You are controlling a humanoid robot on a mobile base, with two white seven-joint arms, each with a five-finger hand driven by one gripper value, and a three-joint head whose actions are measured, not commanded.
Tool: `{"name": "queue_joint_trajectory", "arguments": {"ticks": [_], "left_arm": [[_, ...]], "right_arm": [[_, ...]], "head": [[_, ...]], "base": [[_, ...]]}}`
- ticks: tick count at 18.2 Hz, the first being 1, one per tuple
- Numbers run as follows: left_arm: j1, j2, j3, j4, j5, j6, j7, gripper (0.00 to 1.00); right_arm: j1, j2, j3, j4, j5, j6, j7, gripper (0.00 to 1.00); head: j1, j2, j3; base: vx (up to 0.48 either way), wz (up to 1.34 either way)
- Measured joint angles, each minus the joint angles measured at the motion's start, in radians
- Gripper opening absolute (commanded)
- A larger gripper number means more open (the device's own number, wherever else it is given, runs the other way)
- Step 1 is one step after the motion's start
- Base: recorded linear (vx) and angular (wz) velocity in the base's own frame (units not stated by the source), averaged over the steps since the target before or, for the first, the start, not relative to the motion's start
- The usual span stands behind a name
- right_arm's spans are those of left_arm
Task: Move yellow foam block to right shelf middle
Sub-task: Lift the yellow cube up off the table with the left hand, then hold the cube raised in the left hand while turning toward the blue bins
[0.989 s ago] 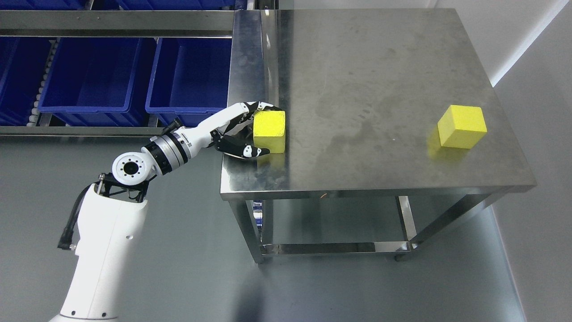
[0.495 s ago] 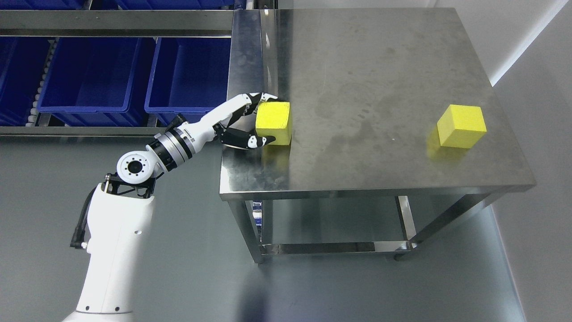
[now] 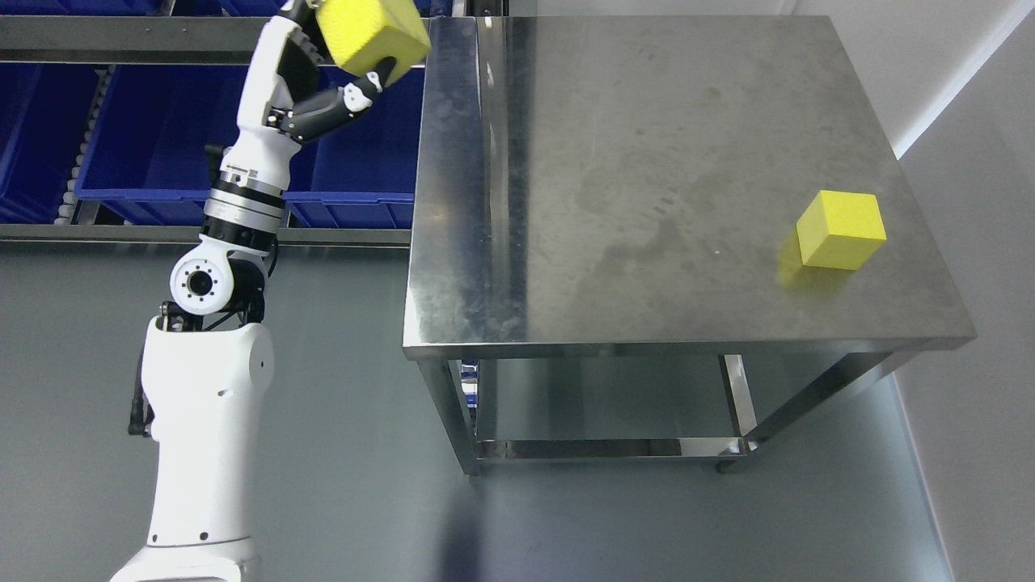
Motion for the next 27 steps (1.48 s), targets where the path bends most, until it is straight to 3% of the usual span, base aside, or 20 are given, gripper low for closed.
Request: {"name": "queue_joint_trajectory", "arguments": {"ticks": [7, 27], "left_arm": [[0.093, -0.016, 0.087, -0.033, 0.047, -0.016, 0.038, 0.34], [0.217, -0.029, 0.165, -0.128, 0.063, 0.008, 0.040, 0.36]], "right_arm": [[0.000, 0.000, 0.000, 0.000, 0.000, 0.000, 0.000, 1.00], [0.000, 0.000, 0.000, 0.000, 0.000, 0.000, 0.001, 1.00]], "head": [[0.0000, 0.000, 0.000], [0.0000, 0.000, 0.000]], "base": [[0.019, 0.34], [0.074, 0.95]]}}
